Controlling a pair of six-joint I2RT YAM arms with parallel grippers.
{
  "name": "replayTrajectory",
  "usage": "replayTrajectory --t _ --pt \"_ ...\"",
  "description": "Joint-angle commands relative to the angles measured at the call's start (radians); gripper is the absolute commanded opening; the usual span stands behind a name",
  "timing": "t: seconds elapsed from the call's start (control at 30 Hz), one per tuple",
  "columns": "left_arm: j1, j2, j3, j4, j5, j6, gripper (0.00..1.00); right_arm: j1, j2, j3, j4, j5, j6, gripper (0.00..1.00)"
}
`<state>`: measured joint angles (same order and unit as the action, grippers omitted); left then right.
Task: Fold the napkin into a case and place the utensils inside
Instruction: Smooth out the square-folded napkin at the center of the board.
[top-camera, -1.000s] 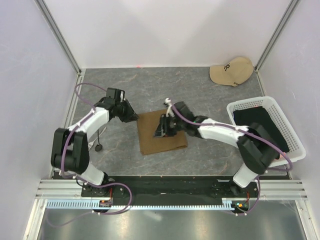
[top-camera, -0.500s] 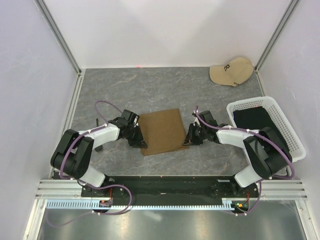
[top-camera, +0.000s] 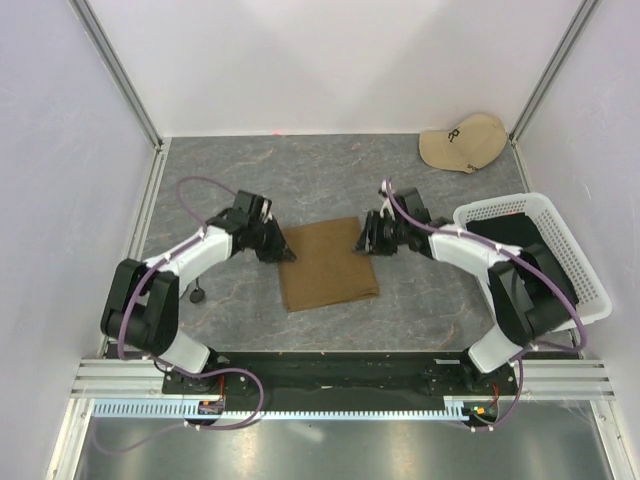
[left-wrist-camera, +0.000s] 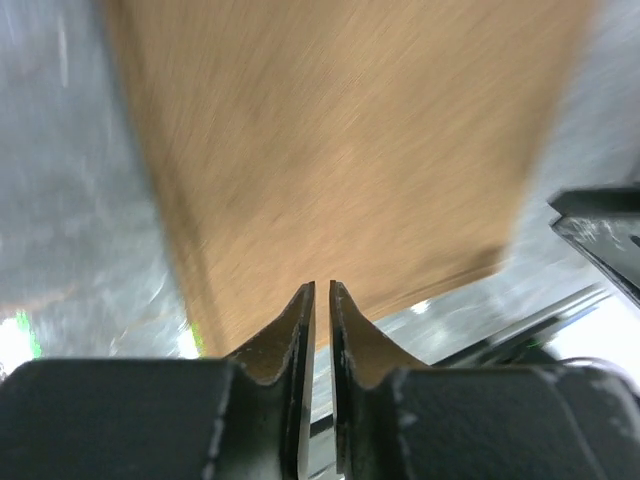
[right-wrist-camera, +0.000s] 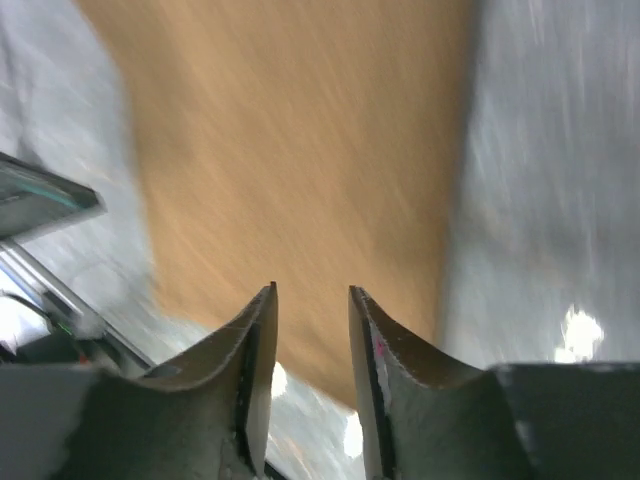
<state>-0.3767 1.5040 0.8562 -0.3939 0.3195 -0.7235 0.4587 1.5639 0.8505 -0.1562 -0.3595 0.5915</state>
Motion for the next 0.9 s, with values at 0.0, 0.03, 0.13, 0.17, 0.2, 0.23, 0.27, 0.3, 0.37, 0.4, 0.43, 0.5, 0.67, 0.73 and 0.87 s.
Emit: replayTrajectory --t 0.0,0.03,0.13,0.17,0.2,0.23,0.27,0.3,0.37,0.4,0.43,0.5,0.67,0.73,0.87 --pt "0.074 0.119 0.156 0.027 0.058 0.016 0.14 -0.025 0.147 0.202 0.012 0.002 -0.032 0.47" --pt "0.097 0.140 0.199 0.032 0.056 0.016 0.14 -0.031 0.175 0.263 0.014 -0.015 -0.032 0.47" --pt "0.142 0.225 0.271 0.033 0.047 0.021 0.12 -0.049 0.272 0.367 0.015 -0.036 -0.024 0.38" --pt "0.156 0.266 0.285 0.033 0.047 0.024 0.12 -0.057 0.295 0.392 0.015 -0.039 -0.024 0.35" --pt "0.176 0.284 0.299 0.036 0.038 0.027 0.12 -0.061 0.344 0.439 0.014 -0.044 -0.025 0.28" --pt "0.183 0.306 0.323 0.035 0.036 0.032 0.12 -0.064 0.367 0.459 0.015 -0.048 -0.028 0.24" --pt "0.193 0.324 0.334 0.036 0.039 0.036 0.11 -0.074 0.392 0.481 0.017 -0.058 -0.030 0.20" --pt "0.206 0.364 0.351 0.032 0.038 0.035 0.11 -0.078 0.441 0.516 0.017 -0.058 -0.035 0.14" --pt "0.216 0.395 0.365 0.035 0.026 0.030 0.11 -0.089 0.514 0.545 0.018 -0.078 -0.041 0.11" --pt "0.217 0.433 0.388 0.036 0.026 0.032 0.11 -0.091 0.536 0.570 0.021 -0.076 -0.048 0.11" --pt "0.217 0.450 0.405 0.036 0.026 0.056 0.11 -0.095 0.556 0.579 0.026 -0.070 -0.064 0.10" --pt "0.217 0.507 0.469 0.014 0.020 0.090 0.12 -0.097 0.605 0.601 0.021 -0.049 -0.093 0.10" --pt "0.214 0.507 0.481 -0.043 0.007 0.136 0.15 -0.097 0.653 0.659 -0.049 0.002 -0.177 0.13" --pt "0.214 0.460 0.466 -0.046 0.010 0.136 0.16 -0.095 0.624 0.693 -0.092 0.013 -0.188 0.14" --pt "0.211 0.303 0.417 -0.065 0.004 0.148 0.22 -0.080 0.524 0.766 -0.209 0.083 -0.226 0.26"
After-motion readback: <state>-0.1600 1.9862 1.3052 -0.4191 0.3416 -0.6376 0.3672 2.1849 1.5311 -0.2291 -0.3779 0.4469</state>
